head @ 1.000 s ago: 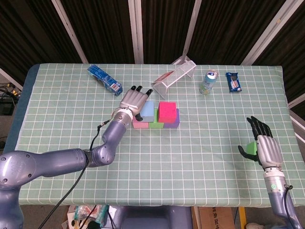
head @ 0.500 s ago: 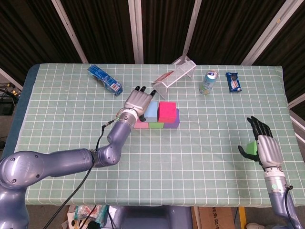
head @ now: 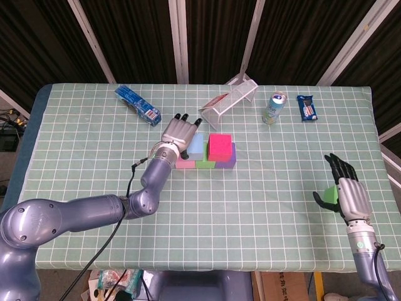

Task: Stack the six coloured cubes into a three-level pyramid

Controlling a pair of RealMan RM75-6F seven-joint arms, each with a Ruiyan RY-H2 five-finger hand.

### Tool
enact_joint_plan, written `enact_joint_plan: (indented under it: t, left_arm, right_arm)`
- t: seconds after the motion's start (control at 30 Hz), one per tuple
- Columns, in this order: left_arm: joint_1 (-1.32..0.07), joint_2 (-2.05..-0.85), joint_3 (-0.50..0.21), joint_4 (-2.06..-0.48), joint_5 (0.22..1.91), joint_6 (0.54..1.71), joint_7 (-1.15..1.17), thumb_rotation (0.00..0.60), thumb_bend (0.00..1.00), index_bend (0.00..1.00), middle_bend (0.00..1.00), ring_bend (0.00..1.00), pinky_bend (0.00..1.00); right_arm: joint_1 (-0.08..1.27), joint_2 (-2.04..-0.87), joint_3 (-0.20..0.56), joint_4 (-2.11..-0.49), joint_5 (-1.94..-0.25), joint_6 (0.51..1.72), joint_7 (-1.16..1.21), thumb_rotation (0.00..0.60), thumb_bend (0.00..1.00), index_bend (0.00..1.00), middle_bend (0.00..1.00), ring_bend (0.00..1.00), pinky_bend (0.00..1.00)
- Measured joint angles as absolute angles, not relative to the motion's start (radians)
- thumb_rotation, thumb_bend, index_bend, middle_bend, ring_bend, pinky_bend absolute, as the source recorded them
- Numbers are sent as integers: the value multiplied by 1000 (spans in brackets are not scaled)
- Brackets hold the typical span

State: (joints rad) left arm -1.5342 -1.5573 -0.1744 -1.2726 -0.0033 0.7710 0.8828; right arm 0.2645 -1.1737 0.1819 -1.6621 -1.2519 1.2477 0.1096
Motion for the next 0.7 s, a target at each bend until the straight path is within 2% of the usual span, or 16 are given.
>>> enact_joint_plan:
  t: [0.7]
  left_arm:
    - [-1542, -1582, -188, -1236, 2, 753, 882, 600, 281, 12, 346, 61, 96]
  right_arm:
    - [266, -1177, 182, -1655, -1247, 1238, 110, 600, 348, 0, 0, 0, 0]
